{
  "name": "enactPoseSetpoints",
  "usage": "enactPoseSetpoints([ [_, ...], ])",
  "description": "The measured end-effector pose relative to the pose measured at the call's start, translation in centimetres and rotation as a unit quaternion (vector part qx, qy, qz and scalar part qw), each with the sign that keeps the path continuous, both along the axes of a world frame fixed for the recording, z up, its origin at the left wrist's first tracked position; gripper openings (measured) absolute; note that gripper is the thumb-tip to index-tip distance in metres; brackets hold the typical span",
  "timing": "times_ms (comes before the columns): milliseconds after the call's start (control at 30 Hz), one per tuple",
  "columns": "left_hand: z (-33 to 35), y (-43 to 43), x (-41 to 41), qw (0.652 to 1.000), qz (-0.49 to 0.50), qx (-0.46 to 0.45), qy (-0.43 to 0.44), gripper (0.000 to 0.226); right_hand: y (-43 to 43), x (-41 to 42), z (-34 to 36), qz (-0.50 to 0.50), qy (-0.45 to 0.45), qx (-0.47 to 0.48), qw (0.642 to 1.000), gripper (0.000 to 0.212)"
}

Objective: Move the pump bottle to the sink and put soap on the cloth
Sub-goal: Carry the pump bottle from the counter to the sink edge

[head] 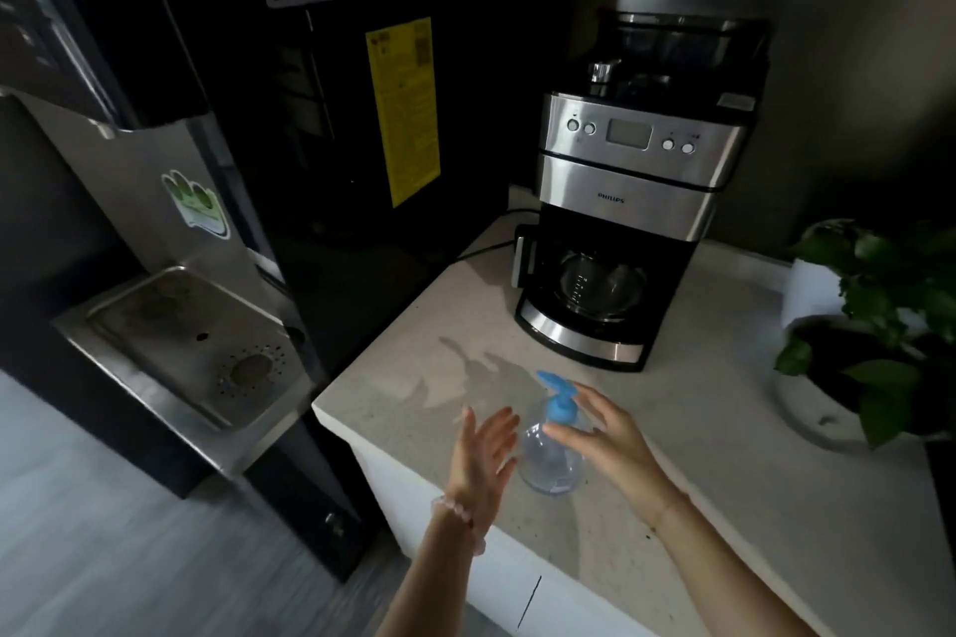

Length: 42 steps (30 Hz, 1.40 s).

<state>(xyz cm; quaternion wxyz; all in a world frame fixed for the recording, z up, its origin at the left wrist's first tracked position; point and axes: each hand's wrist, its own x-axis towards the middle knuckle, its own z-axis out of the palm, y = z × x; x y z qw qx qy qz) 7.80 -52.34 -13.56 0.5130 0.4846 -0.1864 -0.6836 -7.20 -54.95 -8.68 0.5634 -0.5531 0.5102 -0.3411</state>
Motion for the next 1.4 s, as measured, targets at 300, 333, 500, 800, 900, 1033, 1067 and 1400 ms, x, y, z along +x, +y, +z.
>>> enactPoseSetpoints([
  [300, -1.0, -0.4, 0.2, 0.998, -0.042, -0.005, -0.038, 0.067, -0.3, -0.2, -0.4, 0.001, 0.008, -0.031, 1.0, 0.034],
  [333, -0.6, -0.5, 0.1, 0.997, -0.05, -0.008, -0.053, 0.067, -0.4, -0.1, -0.2, 0.0, 0.007, -0.028, 1.0, 0.032],
  [500, 1.1, -0.6, 0.1, 0.988, -0.074, -0.063, -0.119, 0.058, -1.0, 0.0, 1.1, -0.028, -0.007, -0.042, 0.999, 0.024],
  [800, 6.1, 0.9, 1.1, 0.946, -0.109, -0.194, -0.238, 0.077, 0.3, 0.2, 6.1, -0.002, -0.043, -0.094, 0.995, 0.025],
  [900, 8.2, 2.9, 1.5, 0.944, -0.089, -0.209, -0.238, 0.08, 1.5, -0.2, 8.0, 0.045, -0.057, -0.095, 0.993, 0.038],
  [1033, 10.7, 7.1, 2.5, 0.943, -0.037, -0.22, -0.246, 0.086, 4.3, -0.1, 10.2, 0.123, -0.069, -0.1, 0.985, 0.052],
  [1067, 11.3, 8.5, 2.8, 0.94, -0.021, -0.227, -0.255, 0.082, 5.2, 0.1, 10.4, 0.149, -0.074, -0.1, 0.981, 0.054],
  [1400, 13.2, 25.9, 10.5, 0.925, 0.138, -0.194, -0.297, 0.045, 16.3, 10.8, 11.3, 0.335, -0.074, -0.084, 0.936, 0.067],
])
